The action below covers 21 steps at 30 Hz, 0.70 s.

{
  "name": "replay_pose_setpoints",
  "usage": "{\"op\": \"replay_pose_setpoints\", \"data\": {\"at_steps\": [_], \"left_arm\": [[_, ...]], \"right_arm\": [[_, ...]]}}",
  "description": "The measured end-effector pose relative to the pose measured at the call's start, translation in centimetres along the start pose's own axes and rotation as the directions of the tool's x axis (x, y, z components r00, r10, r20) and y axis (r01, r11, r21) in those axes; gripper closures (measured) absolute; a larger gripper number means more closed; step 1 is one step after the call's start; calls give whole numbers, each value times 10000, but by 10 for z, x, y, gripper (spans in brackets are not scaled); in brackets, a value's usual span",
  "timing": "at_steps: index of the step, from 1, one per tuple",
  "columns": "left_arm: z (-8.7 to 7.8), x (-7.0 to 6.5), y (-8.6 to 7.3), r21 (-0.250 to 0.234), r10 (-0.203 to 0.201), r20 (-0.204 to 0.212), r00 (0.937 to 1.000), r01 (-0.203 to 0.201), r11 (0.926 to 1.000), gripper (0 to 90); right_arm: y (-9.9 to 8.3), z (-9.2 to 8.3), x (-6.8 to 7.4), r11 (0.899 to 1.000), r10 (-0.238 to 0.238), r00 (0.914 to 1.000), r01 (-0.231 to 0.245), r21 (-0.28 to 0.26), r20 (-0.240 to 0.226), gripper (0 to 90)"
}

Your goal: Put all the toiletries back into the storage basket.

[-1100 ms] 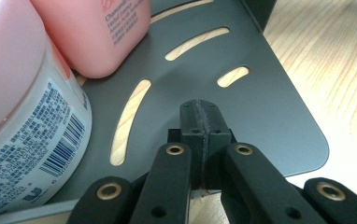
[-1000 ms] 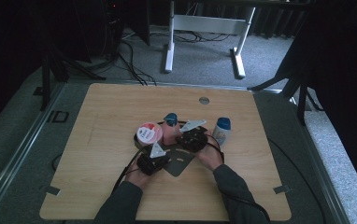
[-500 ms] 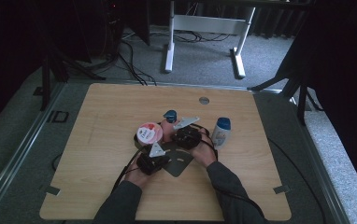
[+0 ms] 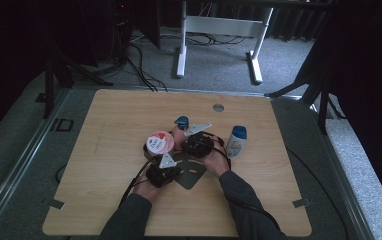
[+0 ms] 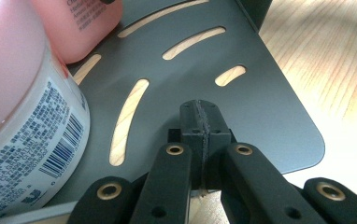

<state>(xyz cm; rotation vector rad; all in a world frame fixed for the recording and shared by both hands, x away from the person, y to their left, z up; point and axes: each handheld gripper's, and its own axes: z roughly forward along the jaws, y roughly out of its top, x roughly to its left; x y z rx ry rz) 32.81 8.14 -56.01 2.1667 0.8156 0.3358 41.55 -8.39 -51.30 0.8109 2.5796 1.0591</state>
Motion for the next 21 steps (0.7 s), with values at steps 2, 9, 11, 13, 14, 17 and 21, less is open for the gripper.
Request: {"op": "replay_pose_setpoints", "data": {"at_steps": [2, 9, 11, 13, 14, 17, 21], "left_arm": [[0, 0, 0, -17, 12, -14, 10000, -12, 10000, 900], [0, 0, 0, -8, 100, -59, 9999, -100, 9999, 900], [0, 0, 0, -11, 111, -61, 9999, -111, 9999, 900], [0, 0, 0, -14, 114, -55, 9999, -115, 9999, 900], [0, 0, 0, -15, 114, -48, 9999, -115, 9999, 900], [0, 0, 0, -10, 154, -63, 9999, -154, 9999, 900], [0, 0, 0, -2, 155, -47, 9999, -155, 9999, 900]], "right_arm": [[0, 0, 0, 10000, 22, 10000, -22, 69, -48, 900], [-6, -10, -1, 9989, -254, 9995, 247, 396, 175, 860], [-10, -15, -4, 9987, -224, 9992, 209, 456, 326, 860], [-14, -20, -6, 9978, -250, 9980, 214, 624, 575, 861], [-17, -22, -7, 9976, -275, 9973, 231, 651, 683, 863], [-24, -30, -10, 9973, -139, 9957, 72, 726, 915, 880], [-33, -37, -14, 9960, -103, 9933, 0, 893, 1152, 895]]}}
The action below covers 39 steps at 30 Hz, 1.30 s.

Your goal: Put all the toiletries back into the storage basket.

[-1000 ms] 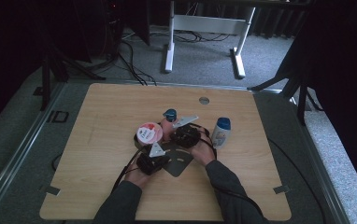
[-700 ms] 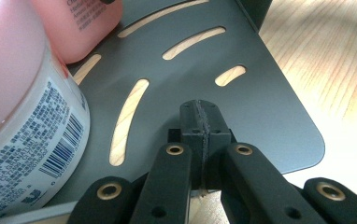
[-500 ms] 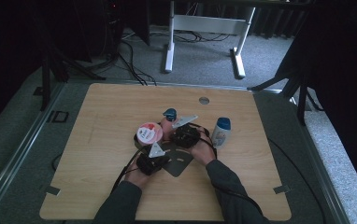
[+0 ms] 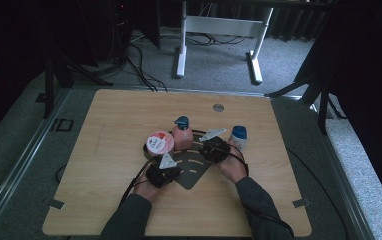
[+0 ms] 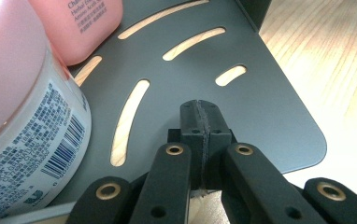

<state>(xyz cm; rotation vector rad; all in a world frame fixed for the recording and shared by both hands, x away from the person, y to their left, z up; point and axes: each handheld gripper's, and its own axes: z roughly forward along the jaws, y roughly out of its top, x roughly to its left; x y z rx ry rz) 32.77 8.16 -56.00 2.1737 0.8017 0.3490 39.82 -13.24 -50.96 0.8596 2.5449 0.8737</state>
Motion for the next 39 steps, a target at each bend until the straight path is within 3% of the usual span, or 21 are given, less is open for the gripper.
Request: {"op": "replay_pose_setpoints", "data": {"at_steps": [8, 16, 25, 29, 30, 33, 39], "left_arm": [[0, 0, 0, 0, 22, -4, 10000, -22, 10000, 900], [0, 0, 0, -22, -6, 21, 10000, 6, 10000, 900], [0, 0, 0, -33, -17, -1, 10000, 17, 10000, 897], [-2, -1, -1, -103, 112, -83, 9999, -112, 9999, 865], [-3, -1, -1, -137, 69, 243, 9997, -66, 9999, 838], [-3, -3, 0, -48, 168, 234, 9996, -167, 9998, 768], [-5, -4, 1, -41, 175, 278, 9995, -173, 9998, 742]], "right_arm": [[-16, -13, -3, 9999, 104, 9999, -105, -107, -92, 879], [-17, -37, -8, 10000, -26, 9978, 19, -91, -668, 712], [-20, -59, -19, 9999, -148, 9977, 144, -64, -657, 625], [-24, -65, -23, 9999, -163, 9974, 162, -25, -705, 609], [-24, -66, -24, 9997, -232, 9970, 232, -10, -737, 604], [-27, -70, -25, 9994, -303, 9967, 312, 115, -747, 623], [-31, -76, -28, 9985, -389, 9963, 417, 344, -762, 651]]}}
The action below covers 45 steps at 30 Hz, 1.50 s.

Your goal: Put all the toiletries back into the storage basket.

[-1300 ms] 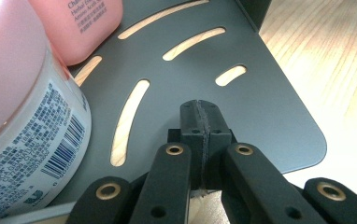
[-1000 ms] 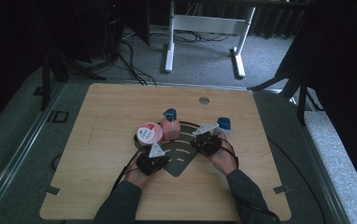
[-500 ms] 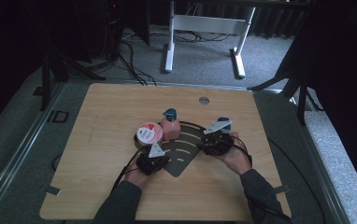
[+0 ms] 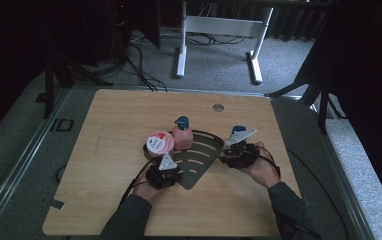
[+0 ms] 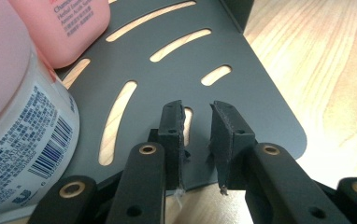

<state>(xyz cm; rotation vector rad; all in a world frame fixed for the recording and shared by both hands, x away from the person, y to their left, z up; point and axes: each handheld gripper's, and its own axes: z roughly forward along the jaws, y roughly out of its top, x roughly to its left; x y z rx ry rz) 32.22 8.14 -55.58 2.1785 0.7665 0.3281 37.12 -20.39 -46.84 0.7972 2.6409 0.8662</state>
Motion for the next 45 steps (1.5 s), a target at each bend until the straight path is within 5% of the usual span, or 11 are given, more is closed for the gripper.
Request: {"op": "replay_pose_setpoints", "data": {"at_steps": [21, 45], "left_arm": [[-26, 4, -16, 119, -197, -29, 9998, 198, 9997, 716], [-33, 8, -31, 244, -502, 67, 9987, 500, 9985, 717]], "right_arm": [[-19, -29, -29, 9976, -257, 9995, 269, 632, -199, 600], [-13, -39, -65, 9900, -278, 9996, 284, 1383, -62, 542]]}}
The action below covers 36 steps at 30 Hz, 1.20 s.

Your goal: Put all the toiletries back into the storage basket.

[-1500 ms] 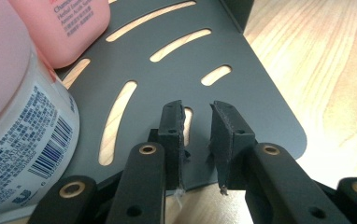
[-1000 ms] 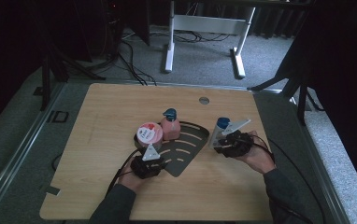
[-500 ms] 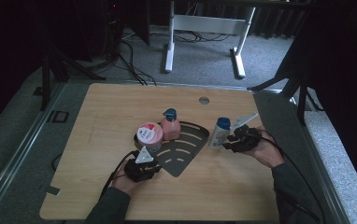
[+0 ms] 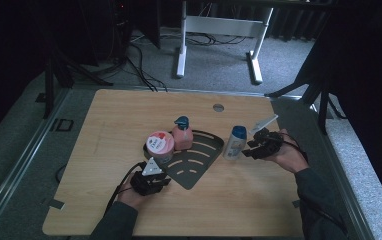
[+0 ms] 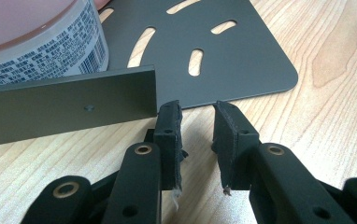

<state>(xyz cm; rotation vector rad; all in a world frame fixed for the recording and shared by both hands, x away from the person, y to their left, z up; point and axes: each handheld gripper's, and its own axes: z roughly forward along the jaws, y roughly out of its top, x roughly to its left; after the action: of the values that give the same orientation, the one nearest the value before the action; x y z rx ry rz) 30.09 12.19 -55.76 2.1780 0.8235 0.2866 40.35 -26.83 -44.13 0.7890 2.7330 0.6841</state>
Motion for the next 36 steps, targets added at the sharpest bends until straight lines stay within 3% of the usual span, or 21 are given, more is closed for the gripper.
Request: {"op": "replay_pose_setpoints", "data": {"at_steps": [16, 36], "left_arm": [[-1, 3, -2, -39, -139, 35, 9999, 139, 9999, 716], [-1, 3, -3, -55, -127, 38, 9999, 128, 9999, 712]], "right_arm": [[11, 3, -17, 9991, -168, 9998, 170, 393, -52, 497], [26, 5, -19, 9979, -520, 9983, 530, 369, -280, 460]]}}
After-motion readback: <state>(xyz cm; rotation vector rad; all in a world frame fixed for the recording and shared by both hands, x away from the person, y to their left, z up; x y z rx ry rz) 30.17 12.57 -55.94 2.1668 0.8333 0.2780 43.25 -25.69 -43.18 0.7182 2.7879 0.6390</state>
